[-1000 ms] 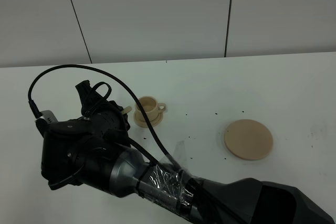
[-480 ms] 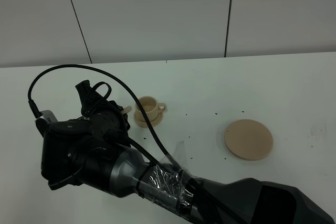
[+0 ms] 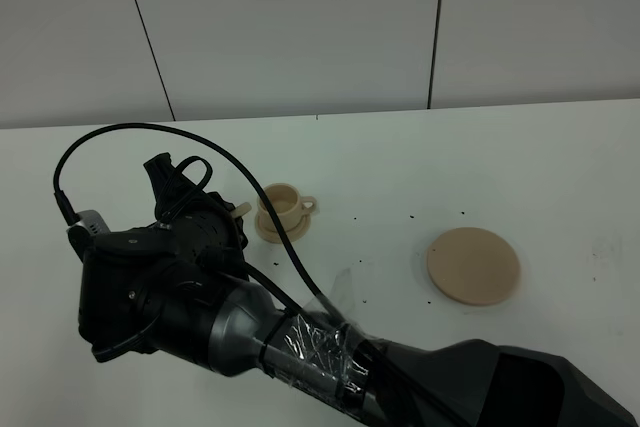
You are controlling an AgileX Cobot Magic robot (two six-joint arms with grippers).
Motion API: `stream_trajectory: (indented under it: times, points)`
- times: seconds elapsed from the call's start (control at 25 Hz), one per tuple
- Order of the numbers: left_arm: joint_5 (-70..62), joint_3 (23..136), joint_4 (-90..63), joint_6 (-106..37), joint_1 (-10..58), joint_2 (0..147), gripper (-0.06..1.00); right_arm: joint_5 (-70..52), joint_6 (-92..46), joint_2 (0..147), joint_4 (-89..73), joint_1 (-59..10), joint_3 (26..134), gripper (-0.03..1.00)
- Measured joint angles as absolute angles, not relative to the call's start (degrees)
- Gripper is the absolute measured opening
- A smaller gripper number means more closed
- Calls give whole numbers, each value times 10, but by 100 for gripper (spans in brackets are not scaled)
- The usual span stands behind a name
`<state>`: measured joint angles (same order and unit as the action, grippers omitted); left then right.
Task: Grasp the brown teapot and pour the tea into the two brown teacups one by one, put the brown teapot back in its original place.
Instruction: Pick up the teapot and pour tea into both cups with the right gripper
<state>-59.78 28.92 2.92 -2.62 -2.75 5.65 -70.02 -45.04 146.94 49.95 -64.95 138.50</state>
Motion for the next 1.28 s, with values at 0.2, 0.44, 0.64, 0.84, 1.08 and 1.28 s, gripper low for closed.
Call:
stream_trajectory:
  times: [0.2,0.44,0.64,0.84,1.08,1.28]
  points:
    - [-598,289,29,-26,-28,56,24,-700,-450,1469,500,-649,1385,10]
    - [-598,289,29,-26,-28,56,24,-700,-450,1469,500,-649,1385,10]
    - [-598,289,29,-26,-28,56,24,-700,-450,1469,500,-649,1385,10]
    - [-598,289,29,-26,-28,56,24,-700,-450,1469,499,-649,1385,10]
    - [-598,289,29,-26,-28,56,24,-700,-450,1469,499,-649,1385,10]
    - [-598,289,29,-26,-28,56,24,-700,-450,1469,499,-649,1385,10]
